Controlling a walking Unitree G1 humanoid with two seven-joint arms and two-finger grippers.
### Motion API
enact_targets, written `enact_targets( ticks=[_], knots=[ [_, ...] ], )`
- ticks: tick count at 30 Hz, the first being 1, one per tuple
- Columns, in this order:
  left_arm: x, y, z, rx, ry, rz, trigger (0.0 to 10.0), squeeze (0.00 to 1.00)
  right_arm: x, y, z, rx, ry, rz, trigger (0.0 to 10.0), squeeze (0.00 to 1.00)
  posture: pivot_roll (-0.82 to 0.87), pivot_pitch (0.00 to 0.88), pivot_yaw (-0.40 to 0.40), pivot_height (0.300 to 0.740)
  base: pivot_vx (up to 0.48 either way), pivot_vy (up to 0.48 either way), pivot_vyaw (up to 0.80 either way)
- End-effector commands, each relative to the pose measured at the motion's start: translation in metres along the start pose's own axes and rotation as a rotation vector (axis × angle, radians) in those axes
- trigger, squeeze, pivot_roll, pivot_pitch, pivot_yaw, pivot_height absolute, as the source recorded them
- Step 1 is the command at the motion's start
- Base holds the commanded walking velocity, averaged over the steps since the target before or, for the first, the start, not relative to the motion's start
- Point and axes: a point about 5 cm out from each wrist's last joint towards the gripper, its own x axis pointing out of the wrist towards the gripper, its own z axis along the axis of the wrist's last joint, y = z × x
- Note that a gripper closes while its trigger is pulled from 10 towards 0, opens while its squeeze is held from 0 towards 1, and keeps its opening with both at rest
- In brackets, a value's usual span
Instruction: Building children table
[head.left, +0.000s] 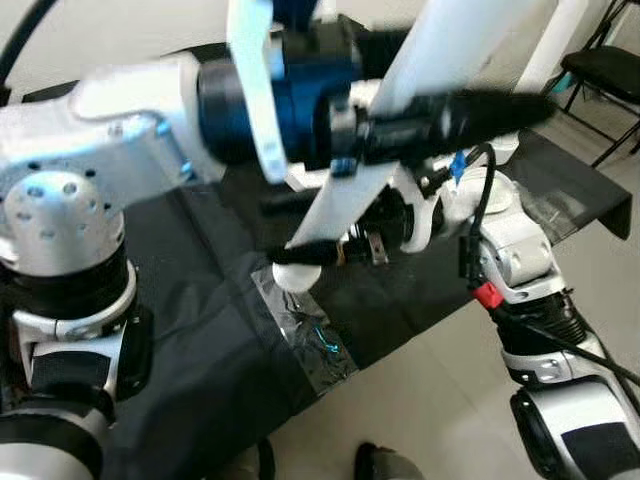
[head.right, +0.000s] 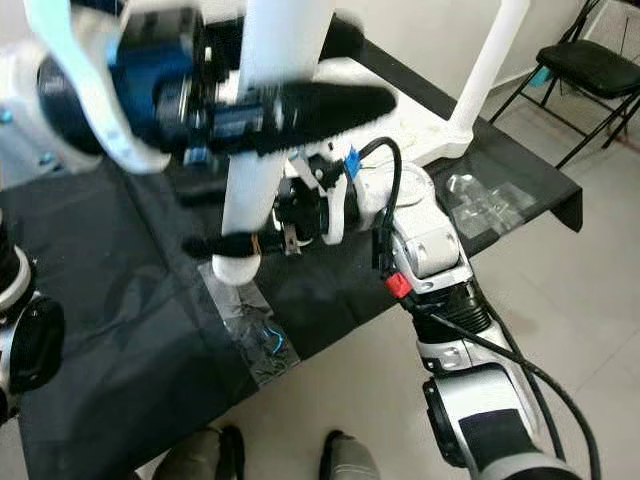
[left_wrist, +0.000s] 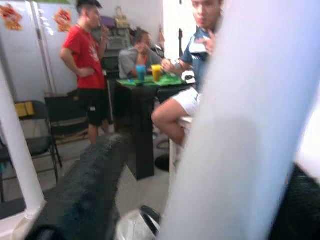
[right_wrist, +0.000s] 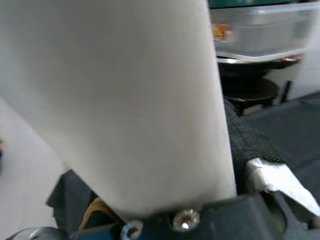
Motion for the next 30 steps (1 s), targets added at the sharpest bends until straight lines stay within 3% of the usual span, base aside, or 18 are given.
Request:
enact_targets(
  ticks=[1,2,5,7,9,10,11,12,13,14,15,17,19,22,27,28,29,30],
  knots=[
    [0.002,0.008,0.006,0.011,-0.027,0.056,10.0,1.00,0.001,-0.005,0.002,-0.024,0.027,-0.006,0.0,0.00,-0.01,0.143,-0.018,0.740,0.000,0.000,0.00],
    [0.002,0.008,0.006,0.011,-0.027,0.056,10.0,1.00,0.001,-0.005,0.002,-0.024,0.027,-0.006,0.0,0.00,-0.01,0.143,-0.018,0.740,0.000,0.000,0.00],
    [-0.014,0.039,0.017,0.055,-0.044,0.280,10.0,1.00,-0.017,-0.018,0.004,-0.018,0.045,-0.096,0.0,0.00,-0.01,0.156,-0.025,0.740,0.000,0.000,0.00],
    [-0.016,0.042,0.017,0.061,-0.042,0.305,10.0,1.00,-0.018,-0.019,0.004,-0.018,0.047,-0.105,0.0,0.00,-0.01,0.156,-0.025,0.740,0.000,0.000,0.00],
    [-0.078,0.081,0.030,0.180,-0.077,0.617,10.0,1.00,-0.026,-0.023,0.005,-0.018,0.058,-0.134,0.0,0.00,0.00,0.172,-0.032,0.740,0.000,0.000,0.00],
    [-0.078,0.081,0.030,0.180,-0.077,0.617,10.0,1.00,-0.026,-0.023,0.005,-0.018,0.058,-0.134,0.0,0.00,0.00,0.172,-0.032,0.740,0.000,0.000,0.00],
    [-0.104,0.091,0.034,0.217,-0.082,0.716,10.0,1.00,-0.028,-0.024,0.005,-0.019,0.061,-0.145,0.0,0.00,0.00,0.172,-0.032,0.740,0.000,0.000,0.00],
    [-0.104,0.091,0.034,0.217,-0.082,0.716,10.0,1.00,-0.028,-0.024,0.005,-0.019,0.061,-0.145,0.0,0.00,0.00,0.172,-0.032,0.740,0.000,0.000,0.00],
    [-0.130,0.102,0.039,0.238,-0.091,0.831,10.0,1.00,-0.035,-0.030,0.006,-0.023,0.070,-0.188,0.0,0.00,0.00,0.184,-0.037,0.740,0.000,0.000,0.00],
    [-0.130,0.102,0.039,0.238,-0.091,0.831,10.0,1.00,-0.035,-0.030,0.006,-0.023,0.070,-0.188,0.0,0.00,0.00,0.184,-0.037,0.740,0.000,0.000,0.00],
    [-0.146,0.108,0.042,0.237,-0.099,0.907,10.0,1.00,-0.042,-0.036,0.007,-0.027,0.076,-0.235,0.0,0.00,0.00,0.187,-0.038,0.740,0.000,0.000,0.00],
    [-0.146,0.108,0.042,0.237,-0.099,0.907,10.0,1.00,-0.042,-0.036,0.007,-0.027,0.076,-0.235,0.0,0.00,0.00,0.187,-0.038,0.740,0.000,0.000,0.00],
    [-0.181,0.118,0.048,0.216,-0.133,1.086,10.0,1.00,-0.058,-0.054,0.013,-0.048,0.077,-0.380,0.0,0.00,0.00,0.212,-0.042,0.740,0.000,0.000,0.00],
    [-0.203,0.122,0.046,0.173,-0.137,1.182,10.0,1.00,-0.066,-0.065,0.018,-0.063,0.062,-0.464,0.0,0.00,0.00,0.225,-0.042,0.740,0.000,0.000,0.00],
    [-0.211,0.124,0.041,0.138,-0.126,1.215,10.0,1.00,-0.069,-0.069,0.021,-0.070,0.050,-0.500,0.0,0.00,0.00,0.234,-0.042,0.740,0.000,0.000,0.00],
    [-0.217,0.128,0.019,0.039,-0.050,1.217,10.0,0.48,-0.068,-0.076,0.026,-0.085,0.004,-0.554,0.0,0.00,0.00,0.261,-0.040,0.740,0.000,0.000,0.00],
    [-0.217,0.128,0.019,0.039,-0.050,1.217,10.0,0.48,-0.068,-0.076,0.026,-0.085,0.004,-0.554,0.0,0.00,0.00,0.261,-0.040,0.740,0.000,0.000,0.00],
    [-0.210,0.112,-0.026,-0.116,0.132,1.061,10.0,0.00,-0.065,-0.083,0.033,-0.083,-0.060,-0.591,0.0,0.00,0.00,0.276,-0.042,0.740,0.000,0.000,0.00]
  ],
)
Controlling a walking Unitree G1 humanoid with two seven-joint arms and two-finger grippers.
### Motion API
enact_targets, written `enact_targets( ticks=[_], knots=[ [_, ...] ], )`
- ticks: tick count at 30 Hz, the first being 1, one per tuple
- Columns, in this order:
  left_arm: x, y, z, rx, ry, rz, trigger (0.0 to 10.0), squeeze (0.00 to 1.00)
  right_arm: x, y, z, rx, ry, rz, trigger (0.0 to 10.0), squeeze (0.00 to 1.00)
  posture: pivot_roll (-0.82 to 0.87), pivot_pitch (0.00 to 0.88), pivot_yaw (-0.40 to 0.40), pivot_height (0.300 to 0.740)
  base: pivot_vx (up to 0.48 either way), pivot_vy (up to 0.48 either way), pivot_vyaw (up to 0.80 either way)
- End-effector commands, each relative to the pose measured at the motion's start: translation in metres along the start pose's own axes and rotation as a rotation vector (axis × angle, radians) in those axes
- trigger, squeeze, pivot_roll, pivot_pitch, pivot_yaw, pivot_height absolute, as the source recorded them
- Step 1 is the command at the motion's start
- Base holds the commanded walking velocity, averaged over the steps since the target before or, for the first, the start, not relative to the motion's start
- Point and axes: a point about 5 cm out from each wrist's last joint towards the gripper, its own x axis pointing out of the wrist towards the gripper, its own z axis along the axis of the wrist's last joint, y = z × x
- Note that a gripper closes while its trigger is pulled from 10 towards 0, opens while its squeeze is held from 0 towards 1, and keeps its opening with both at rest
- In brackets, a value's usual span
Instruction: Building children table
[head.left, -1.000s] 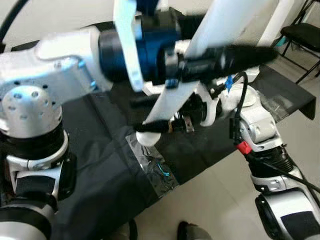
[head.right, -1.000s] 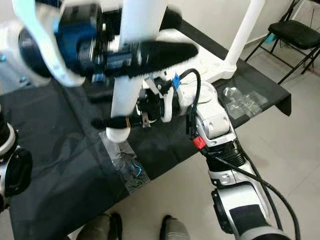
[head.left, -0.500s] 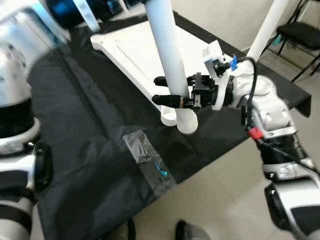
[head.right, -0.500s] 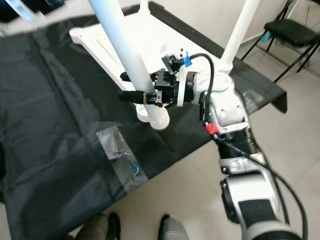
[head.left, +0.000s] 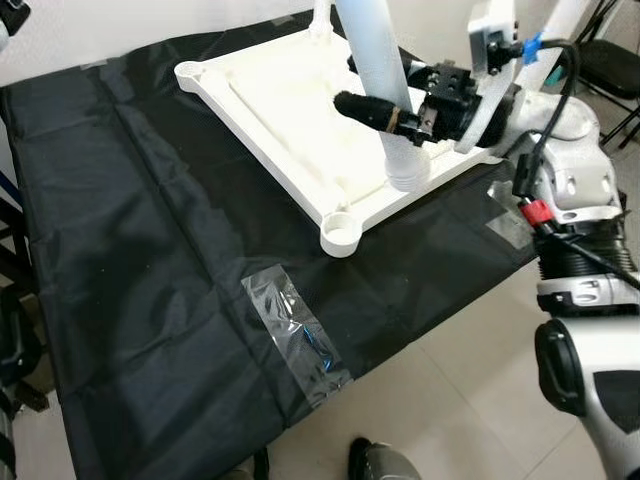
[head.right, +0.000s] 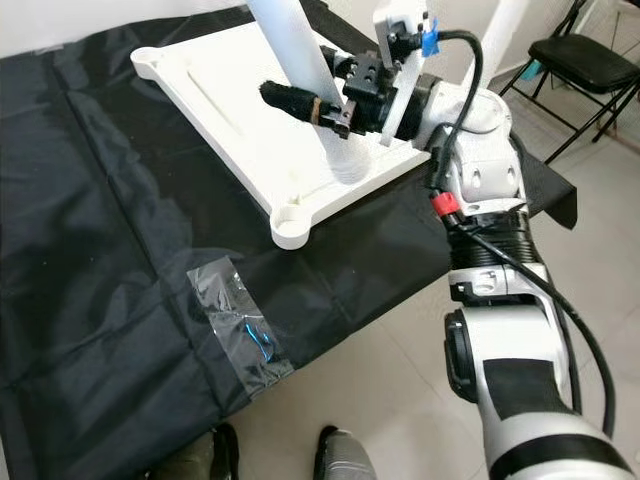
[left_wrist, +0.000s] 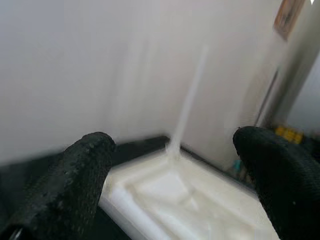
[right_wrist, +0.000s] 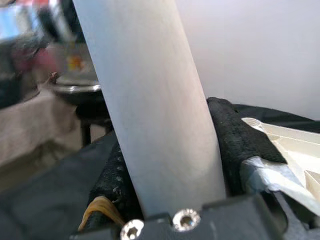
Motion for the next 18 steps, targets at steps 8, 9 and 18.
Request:
enact_targets(
  ticks=[8,9,18],
  knots=[
    [-0.085,-0.084,-0.154,-0.112,0.539,-0.340,10.0,0.00,0.010,-0.011,0.022,0.034,-0.172,-0.094,0.0,0.00,0.01,0.302,-0.042,0.740,0.000,0.000,0.00],
    [-0.124,-0.121,-0.178,-0.169,0.599,-0.399,10.0,0.00,0.015,-0.010,0.022,0.053,-0.188,-0.094,0.0,0.00,0.01,0.320,-0.047,0.740,0.000,0.000,0.00],
    [-0.169,-0.152,-0.210,-0.317,0.561,-0.189,10.0,0.00,0.029,-0.002,0.018,0.191,-0.379,-0.058,10.0,0.00,0.03,0.330,-0.057,0.740,0.000,0.000,0.00]
  ],
)
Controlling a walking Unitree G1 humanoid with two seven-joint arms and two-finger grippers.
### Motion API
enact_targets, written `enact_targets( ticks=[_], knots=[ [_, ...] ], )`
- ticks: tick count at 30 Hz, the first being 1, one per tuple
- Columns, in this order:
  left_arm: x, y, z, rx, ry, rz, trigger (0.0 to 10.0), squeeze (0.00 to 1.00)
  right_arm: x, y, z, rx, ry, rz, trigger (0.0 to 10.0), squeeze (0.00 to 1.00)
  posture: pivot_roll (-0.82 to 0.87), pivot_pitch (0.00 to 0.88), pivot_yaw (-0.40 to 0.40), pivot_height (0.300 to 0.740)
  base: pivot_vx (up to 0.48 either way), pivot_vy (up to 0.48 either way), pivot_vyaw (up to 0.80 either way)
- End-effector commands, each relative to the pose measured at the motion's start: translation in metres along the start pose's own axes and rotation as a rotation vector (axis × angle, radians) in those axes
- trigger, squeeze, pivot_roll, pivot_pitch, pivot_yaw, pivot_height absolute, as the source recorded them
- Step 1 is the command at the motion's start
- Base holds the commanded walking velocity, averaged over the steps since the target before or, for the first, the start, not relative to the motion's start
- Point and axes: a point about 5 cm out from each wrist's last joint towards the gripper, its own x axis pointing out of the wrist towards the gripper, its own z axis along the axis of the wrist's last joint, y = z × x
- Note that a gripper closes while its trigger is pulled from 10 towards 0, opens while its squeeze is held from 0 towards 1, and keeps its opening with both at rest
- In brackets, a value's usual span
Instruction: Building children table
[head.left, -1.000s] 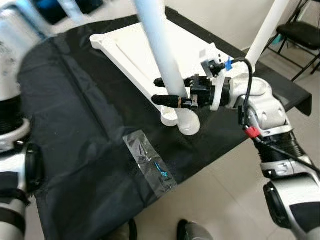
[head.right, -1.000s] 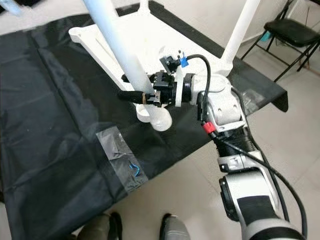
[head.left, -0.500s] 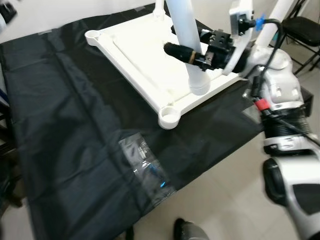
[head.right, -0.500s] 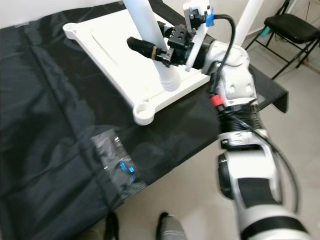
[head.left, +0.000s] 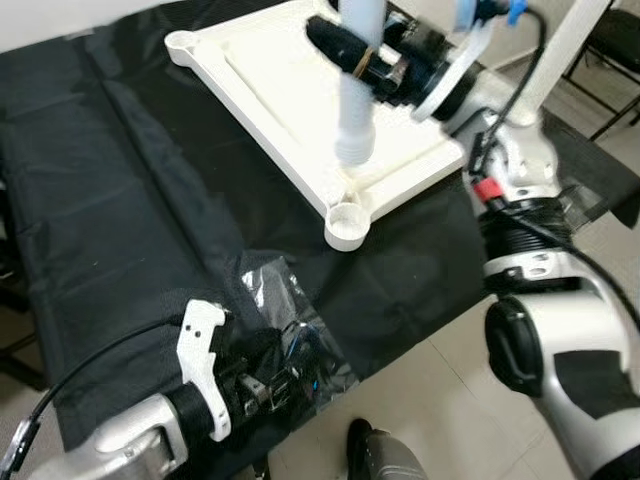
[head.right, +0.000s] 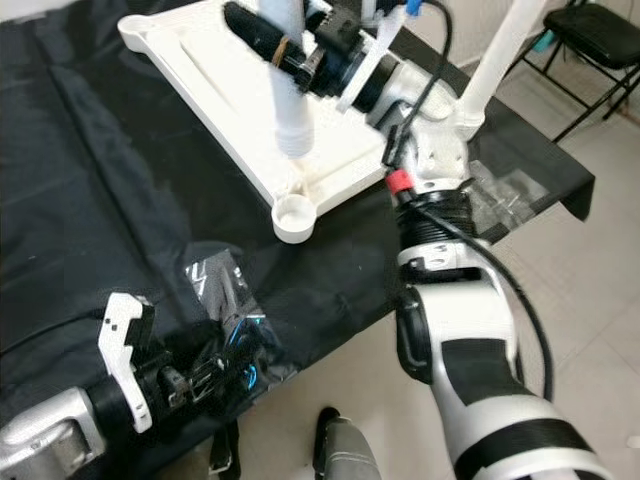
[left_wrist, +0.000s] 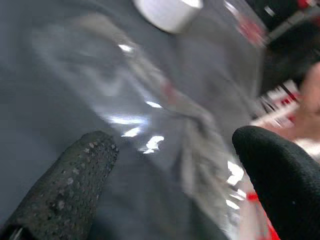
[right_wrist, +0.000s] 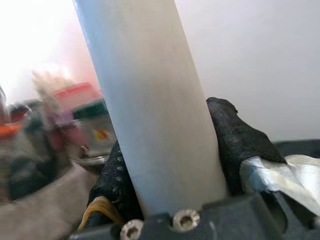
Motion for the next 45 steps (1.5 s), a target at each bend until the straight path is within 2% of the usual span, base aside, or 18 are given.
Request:
enact_targets(
  ticks=[1,2,4,5,6,9,10,13,20,26,30,31,32,34,36,37,40,45],
  knots=[
    [0.000,0.003,-0.001,-0.004,-0.010,0.031,10.0,0.00,-0.001,-0.003,0.010,0.004,-0.061,0.002,10.0,0.00,0.03,0.330,-0.057,0.740,0.000,0.000,0.00],
    [0.001,0.008,0.004,0.009,-0.027,0.052,10.0,0.00,0.000,-0.002,0.015,0.054,-0.111,0.011,10.0,0.00,0.03,0.326,-0.057,0.740,0.000,0.000,0.00],
    [0.001,0.008,0.004,0.009,-0.027,0.052,10.0,0.00,0.000,-0.002,0.015,0.054,-0.111,0.011,10.0,0.00,0.03,0.326,-0.057,0.740,0.000,0.000,0.00],
    [0.003,0.014,0.011,0.021,-0.059,0.074,10.0,0.00,-0.002,-0.004,0.020,0.154,-0.170,0.016,10.0,0.00,0.03,0.300,-0.060,0.740,0.000,0.000,0.00],
    [0.006,0.019,0.030,0.025,-0.136,0.081,10.0,0.00,-0.014,-0.001,0.026,0.314,-0.253,0.098,10.0,0.00,0.03,0.263,-0.065,0.740,0.000,0.000,0.00],
    [0.007,0.022,0.048,0.021,-0.216,0.076,10.0,0.00,-0.029,0.006,0.030,0.414,-0.308,0.217,10.0,0.00,0.03,0.244,-0.068,0.740,0.000,0.000,0.00],
    [0.008,0.024,0.064,0.027,-0.282,0.061,10.0,0.00,-0.045,0.015,0.031,0.498,-0.342,0.352,10.0,0.00,0.04,0.212,-0.073,0.740,0.000,0.000,0.00],
    [0.005,0.018,0.080,0.067,-0.358,0.045,10.0,0.00,-0.064,0.024,0.024,0.580,-0.303,0.452,10.0,0.00,0.03,0.188,-0.073,0.740,0.000,0.000,0.00],
    [0.006,0.016,0.087,0.113,-0.406,0.057,10.0,0.00,-0.067,0.032,0.009,0.524,-0.204,0.431,10.0,0.00,0.03,0.153,-0.076,0.740,0.000,0.000,0.00],
    [0.004,0.020,0.117,0.174,-0.504,0.042,10.0,0.00,-0.067,0.038,0.014,0.484,-0.199,0.415,10.0,0.00,0.05,0.099,-0.079,0.740,0.000,0.000,0.00],
    [0.004,0.020,0.117,0.174,-0.504,0.042,10.0,0.00,-0.067,0.038,0.014,0.484,-0.199,0.415,10.0,0.00,0.05,0.099,-0.079,0.740,0.000,0.000,0.00],
    [-0.001,0.023,0.134,0.192,-0.554,0.040,10.0,0.00,-0.069,0.043,0.011,0.448,-0.132,0.442,10.0,0.00,0.05,0.092,-0.078,0.740,0.000,0.000,0.00],
    [-0.010,0.017,0.168,0.205,-0.651,-0.049,10.0,0.00,-0.071,0.041,0.003,0.340,0.005,0.425,10.0,0.00,0.06,0.074,-0.083,0.740,0.000,0.000,0.00],
    [-0.010,0.017,0.168,0.205,-0.651,-0.049,10.0,0.00,-0.071,0.041,0.003,0.340,0.005,0.425,10.0,0.00,0.06,0.074,-0.083,0.740,0.000,0.000,0.00],
    [-0.023,-0.007,0.210,0.257,-0.735,-0.256,10.0,0.00,-0.073,0.038,-0.007,0.203,0.161,0.407,10.0,0.00,0.06,0.058,-0.081,0.740,0.000,0.000,0.00],
    [-0.023,-0.007,0.210,0.257,-0.735,-0.256,10.0,0.00,-0.073,0.038,-0.007,0.203,0.161,0.407,10.0,0.00,0.06,0.058,-0.081,0.740,0.000,0.000,0.00],
    [-0.020,-0.033,0.223,0.367,-0.681,-0.442,10.0,0.00,-0.071,0.038,-0.014,0.131,0.228,0.391,10.0,0.00,0.06,0.045,-0.075,0.740,0.000,0.000,0.00],
    [-0.014,-0.037,0.227,0.395,-0.657,-0.485,10.0,0.00,-0.068,0.033,-0.023,0.072,0.273,0.290,10.0,0.00,0.05,0.025,-0.063,0.740,0.000,0.000,0.00]
  ],
)
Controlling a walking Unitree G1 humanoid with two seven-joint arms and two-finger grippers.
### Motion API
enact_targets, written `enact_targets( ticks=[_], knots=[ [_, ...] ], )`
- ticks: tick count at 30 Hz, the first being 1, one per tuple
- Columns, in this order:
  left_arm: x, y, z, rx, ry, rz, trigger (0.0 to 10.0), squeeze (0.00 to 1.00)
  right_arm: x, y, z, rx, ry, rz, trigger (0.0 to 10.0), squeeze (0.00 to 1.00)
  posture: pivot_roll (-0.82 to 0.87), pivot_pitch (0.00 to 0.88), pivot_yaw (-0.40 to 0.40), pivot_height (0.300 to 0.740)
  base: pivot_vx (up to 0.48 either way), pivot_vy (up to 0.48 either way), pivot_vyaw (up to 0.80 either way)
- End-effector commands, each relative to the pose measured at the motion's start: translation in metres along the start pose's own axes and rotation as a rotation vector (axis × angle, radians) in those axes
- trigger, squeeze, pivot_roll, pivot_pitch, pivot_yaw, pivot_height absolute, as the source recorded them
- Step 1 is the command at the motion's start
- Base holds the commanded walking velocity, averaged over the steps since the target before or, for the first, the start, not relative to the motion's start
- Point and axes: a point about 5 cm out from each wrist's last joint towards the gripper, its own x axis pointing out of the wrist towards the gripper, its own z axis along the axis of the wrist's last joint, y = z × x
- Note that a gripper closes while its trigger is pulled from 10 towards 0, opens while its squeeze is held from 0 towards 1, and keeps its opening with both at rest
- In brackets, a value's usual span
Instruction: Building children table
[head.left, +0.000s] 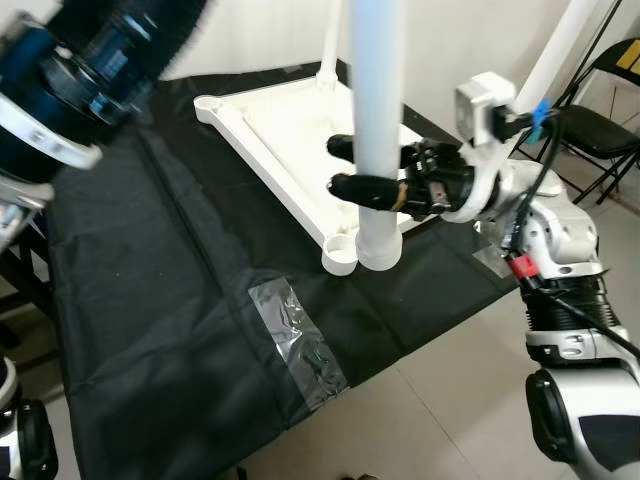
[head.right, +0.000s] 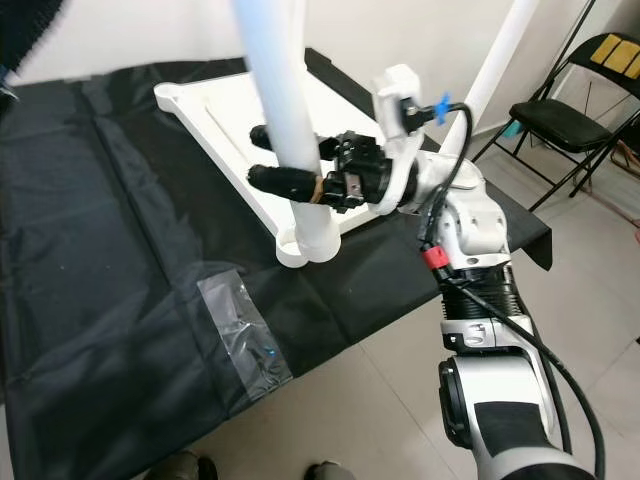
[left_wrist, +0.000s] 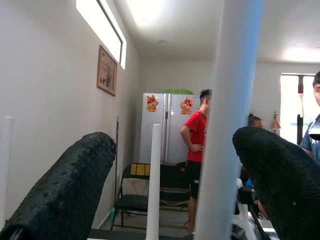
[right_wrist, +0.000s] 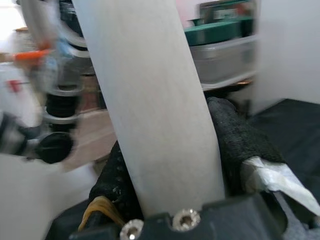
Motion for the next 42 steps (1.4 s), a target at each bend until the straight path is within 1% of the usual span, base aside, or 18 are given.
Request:
enact_targets(
  ticks=[1,2,3,5,7,8,10,13,15,16,18,19,20,21,23,29,34,42],
  knots=[
    [0.002,-0.001,-0.003,-0.001,0.027,-0.033,10.0,0.00,0.000,-0.007,-0.002,-0.034,0.026,-0.094,10.0,0.00,0.05,0.017,-0.061,0.740,0.000,0.000,0.00],
    [0.002,-0.001,-0.003,-0.001,0.027,-0.033,10.0,0.00,0.000,-0.007,-0.002,-0.034,0.026,-0.094,10.0,0.00,0.05,0.017,-0.061,0.740,0.000,0.000,0.00],
    [0.001,0.000,-0.005,0.000,0.042,-0.035,10.0,0.00,0.001,-0.011,-0.005,-0.038,0.033,-0.161,10.0,0.00,0.05,0.011,-0.062,0.740,0.000,0.000,0.00],
    [0.001,0.002,-0.007,-0.019,0.068,-0.031,10.0,0.00,0.004,-0.015,-0.011,-0.051,0.045,-0.236,10.0,0.00,0.04,0.008,-0.058,0.740,0.000,0.000,0.00],
    [0.003,0.005,-0.023,-0.039,0.117,0.017,10.0,0.00,0.016,-0.008,-0.022,-0.061,0.066,-0.249,10.0,0.00,0.04,0.008,-0.058,0.740,0.000,0.000,0.00],
    [0.003,0.005,-0.023,-0.039,0.117,0.017,10.0,0.00,0.016,-0.008,-0.022,-0.061,0.066,-0.249,10.0,0.00,0.04,0.008,-0.058,0.740,0.000,0.000,0.00],
    [0.006,0.007,-0.041,-0.037,0.161,0.076,10.0,0.00,0.025,-0.002,-0.030,-0.060,0.080,-0.257,10.0,0.00,0.04,0.004,-0.053,0.740,0.000,0.000,0.00],
    [0.012,0.012,-0.057,0.021,0.213,0.179,10.0,0.00,0.032,0.001,-0.039,-0.065,0.105,-0.299,10.0,0.00,0.04,0.002,-0.051,0.740,0.000,0.000,0.00],
    [0.013,0.013,-0.059,0.030,0.218,0.193,10.0,0.00,0.033,0.001,-0.040,-0.069,0.109,-0.308,10.0,0.00,0.04,0.002,-0.051,0.740,0.000,0.000,0.00],
    [0.014,0.019,-0.060,0.048,0.217,0.248,10.0,0.00,0.033,0.000,-0.042,-0.071,0.118,-0.333,10.0,0.00,0.04,0.000,-0.048,0.740,0.000,0.000,0.00],
    [0.014,0.019,-0.060,0.048,0.217,0.248,10.0,0.00,0.033,0.000,-0.042,-0.071,0.118,-0.333,10.0,0.00,0.04,0.000,-0.048,0.740,0.000,0.000,0.00],
    [0.015,0.023,-0.061,0.061,0.213,0.287,10.0,0.00,0.034,-0.001,-0.043,-0.071,0.124,-0.354,10.0,0.00,0.04,0.000,-0.048,0.740,0.000,0.000,0.00],
    [0.015,0.023,-0.061,0.061,0.213,0.287,10.0,0.00,0.034,-0.001,-0.043,-0.071,0.124,-0.354,10.0,0.00,0.04,0.000,-0.048,0.740,0.000,0.000,0.00],
    [0.017,0.027,-0.061,0.072,0.199,0.328,10.0,0.00,0.036,-0.001,-0.047,-0.078,0.137,-0.381,10.0,0.00,0.04,0.000,-0.045,0.740,0.000,0.000,0.00],
    [0.019,0.029,-0.061,0.075,0.187,0.352,10.0,0.00,0.037,-0.001,-0.049,-0.083,0.148,-0.402,10.0,0.00,0.04,0.000,-0.043,0.740,0.000,0.000,0.00],
    [0.024,0.026,-0.061,0.058,0.174,0.339,10.0,0.00,0.040,-0.001,-0.054,-0.094,0.163,-0.442,10.0,0.00,0.04,0.000,-0.042,0.740,0.000,0.000,0.00],
    [0.029,0.020,-0.063,0.035,0.154,0.304,10.0,0.00,0.041,-0.006,-0.055,-0.098,0.163,-0.511,10.0,0.00,0.04,0.000,-0.040,0.740,0.000,0.000,0.00],
    [0.031,0.019,-0.064,0.031,0.144,0.303,10.0,0.00,0.043,-0.006,-0.056,-0.100,0.155,-0.522,10.0,0.00,0.04,0.001,-0.040,0.740,0.000,0.000,0.00]
  ],
)
